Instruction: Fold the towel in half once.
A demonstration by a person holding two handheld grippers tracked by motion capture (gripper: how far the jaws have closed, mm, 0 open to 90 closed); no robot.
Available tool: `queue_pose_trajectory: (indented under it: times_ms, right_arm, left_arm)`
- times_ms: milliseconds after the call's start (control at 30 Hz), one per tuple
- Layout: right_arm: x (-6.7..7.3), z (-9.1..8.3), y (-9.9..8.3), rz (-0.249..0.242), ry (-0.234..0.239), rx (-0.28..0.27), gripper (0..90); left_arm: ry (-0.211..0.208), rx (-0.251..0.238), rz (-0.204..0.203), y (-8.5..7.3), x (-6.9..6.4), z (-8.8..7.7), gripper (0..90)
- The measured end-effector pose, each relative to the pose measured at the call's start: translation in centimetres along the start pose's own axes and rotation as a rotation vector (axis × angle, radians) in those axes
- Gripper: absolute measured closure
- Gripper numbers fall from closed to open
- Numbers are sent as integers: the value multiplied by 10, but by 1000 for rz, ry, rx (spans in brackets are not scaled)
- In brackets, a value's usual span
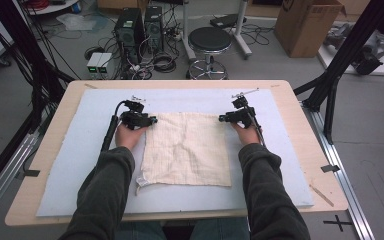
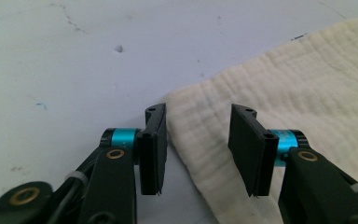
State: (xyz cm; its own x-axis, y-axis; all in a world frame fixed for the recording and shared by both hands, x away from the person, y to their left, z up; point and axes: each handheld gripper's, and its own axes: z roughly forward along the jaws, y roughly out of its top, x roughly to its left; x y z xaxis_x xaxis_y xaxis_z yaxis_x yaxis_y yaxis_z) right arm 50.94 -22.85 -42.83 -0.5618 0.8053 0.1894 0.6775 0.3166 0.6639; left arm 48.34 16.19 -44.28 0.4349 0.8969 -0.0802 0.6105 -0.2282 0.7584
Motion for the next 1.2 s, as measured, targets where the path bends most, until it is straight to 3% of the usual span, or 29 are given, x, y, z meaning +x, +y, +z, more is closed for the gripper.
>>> queue_pose_trajectory:
  times_ms: [100, 200, 267, 300, 400, 933, 1200]
  right_arm:
    - [0, 6, -2, 10, -5, 21, 625]
    - [1, 7, -2, 16, -3, 18, 716]
    - [4, 8, -2, 5, -13, 19, 761]
    - [4, 8, -2, 5, 6, 21, 815]
    - [3, 7, -2, 8, 23, 24, 849]
    - [6, -29, 9, -56, 17, -80, 855]
    - [12, -44, 12, -91, 41, -129, 855]
  left_arm:
    - [9, 6, 0, 0, 1, -1, 658]
    - [-7, 10, 12, 0, -1, -1, 803]
    - [-3, 12, 34, 1, -4, -1, 854]
    - [-4, 12, 32, 1, -4, -1, 860]
    - [-14, 18, 31, 1, -2, -3, 865]
    - [-52, -109, 38, 14, -3, -34, 869]
    - [-82, -142, 53, 17, -3, -51, 869]
